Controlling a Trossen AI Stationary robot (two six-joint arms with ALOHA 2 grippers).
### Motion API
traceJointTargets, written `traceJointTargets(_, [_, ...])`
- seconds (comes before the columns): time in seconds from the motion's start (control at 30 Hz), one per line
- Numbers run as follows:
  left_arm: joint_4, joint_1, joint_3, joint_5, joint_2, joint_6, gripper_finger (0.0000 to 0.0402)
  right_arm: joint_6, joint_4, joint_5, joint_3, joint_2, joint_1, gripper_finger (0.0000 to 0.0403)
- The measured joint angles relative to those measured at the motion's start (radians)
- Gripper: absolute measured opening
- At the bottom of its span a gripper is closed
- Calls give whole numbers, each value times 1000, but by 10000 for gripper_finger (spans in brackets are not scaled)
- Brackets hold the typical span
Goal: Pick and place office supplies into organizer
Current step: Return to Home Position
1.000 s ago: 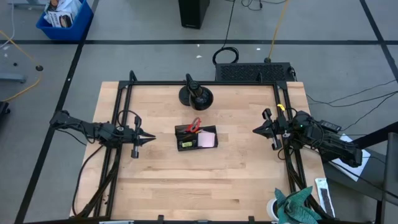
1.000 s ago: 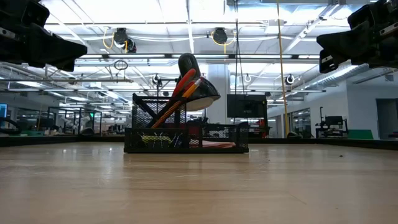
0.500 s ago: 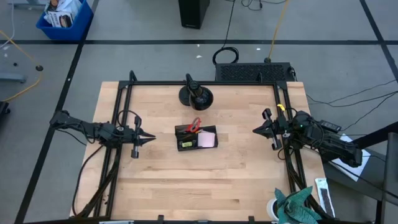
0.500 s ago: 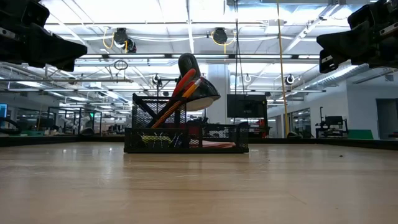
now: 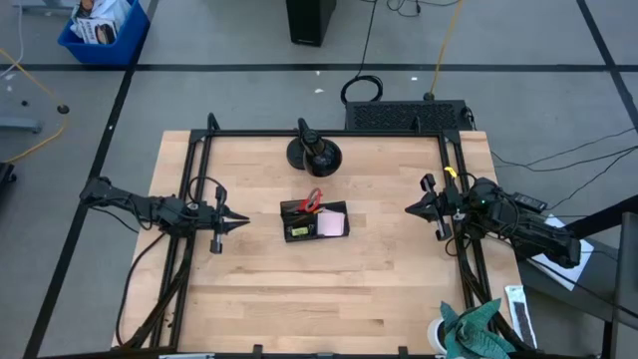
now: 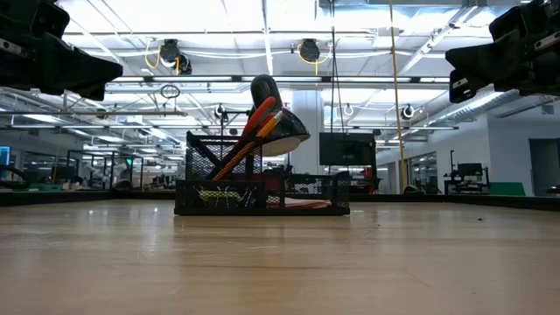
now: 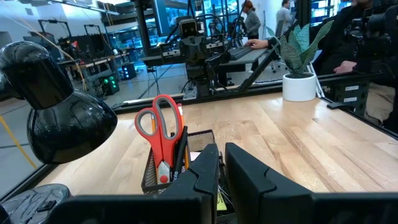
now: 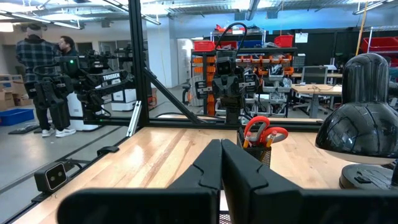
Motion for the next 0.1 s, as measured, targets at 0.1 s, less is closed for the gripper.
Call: traceJointTargets(0.1, [0,0,0,0,0,0,37,0,0,0,0,0,0,4])
